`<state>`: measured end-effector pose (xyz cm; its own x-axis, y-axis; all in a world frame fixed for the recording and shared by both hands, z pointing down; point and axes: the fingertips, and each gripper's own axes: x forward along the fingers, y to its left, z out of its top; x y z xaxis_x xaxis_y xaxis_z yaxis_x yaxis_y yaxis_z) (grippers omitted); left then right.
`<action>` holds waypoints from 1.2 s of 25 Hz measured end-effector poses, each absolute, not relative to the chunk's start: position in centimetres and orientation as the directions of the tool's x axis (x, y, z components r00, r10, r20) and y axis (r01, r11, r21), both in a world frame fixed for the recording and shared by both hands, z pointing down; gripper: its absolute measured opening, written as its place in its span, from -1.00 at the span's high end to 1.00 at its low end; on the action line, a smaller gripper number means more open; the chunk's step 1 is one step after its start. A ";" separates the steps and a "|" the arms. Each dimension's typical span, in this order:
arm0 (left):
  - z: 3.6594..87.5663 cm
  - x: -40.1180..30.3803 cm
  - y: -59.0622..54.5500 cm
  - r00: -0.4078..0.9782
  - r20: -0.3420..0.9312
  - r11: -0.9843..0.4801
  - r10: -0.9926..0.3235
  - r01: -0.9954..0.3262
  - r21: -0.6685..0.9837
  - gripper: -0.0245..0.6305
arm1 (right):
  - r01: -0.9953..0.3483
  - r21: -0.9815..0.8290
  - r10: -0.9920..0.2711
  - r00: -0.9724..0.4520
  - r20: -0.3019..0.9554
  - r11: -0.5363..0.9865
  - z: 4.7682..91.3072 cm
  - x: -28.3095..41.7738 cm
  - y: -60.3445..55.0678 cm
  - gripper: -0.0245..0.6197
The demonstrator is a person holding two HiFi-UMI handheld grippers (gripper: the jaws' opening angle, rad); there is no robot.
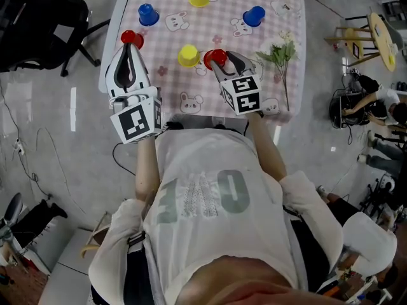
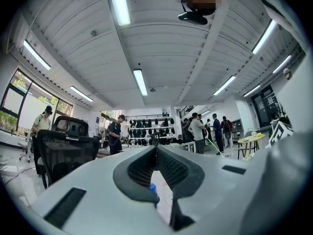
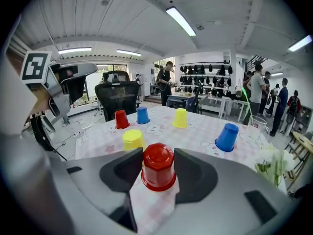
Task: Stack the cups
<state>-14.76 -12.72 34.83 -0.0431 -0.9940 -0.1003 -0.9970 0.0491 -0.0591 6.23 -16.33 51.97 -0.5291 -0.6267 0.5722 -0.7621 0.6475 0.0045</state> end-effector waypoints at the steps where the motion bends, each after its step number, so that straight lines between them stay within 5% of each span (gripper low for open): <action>1: 34.8 -14.8 -12.7 -0.045 -0.100 0.051 -0.994 -0.997 -0.059 0.84 | -0.762 0.003 -0.625 -0.529 0.574 0.647 52.1 6.3 -16.3 0.27; 30: 34.5 -14.8 -12.7 -0.037 -0.101 0.044 -0.994 -0.997 -0.069 0.84 | -0.769 -0.019 -0.629 -0.536 0.563 0.638 52.4 6.2 -16.1 0.27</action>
<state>-14.85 -12.74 34.50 -0.0369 -0.9942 -0.1011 -0.9966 0.0440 -0.0691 6.19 -16.11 52.44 -0.5361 -0.6292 0.5628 -0.7694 0.6385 -0.0192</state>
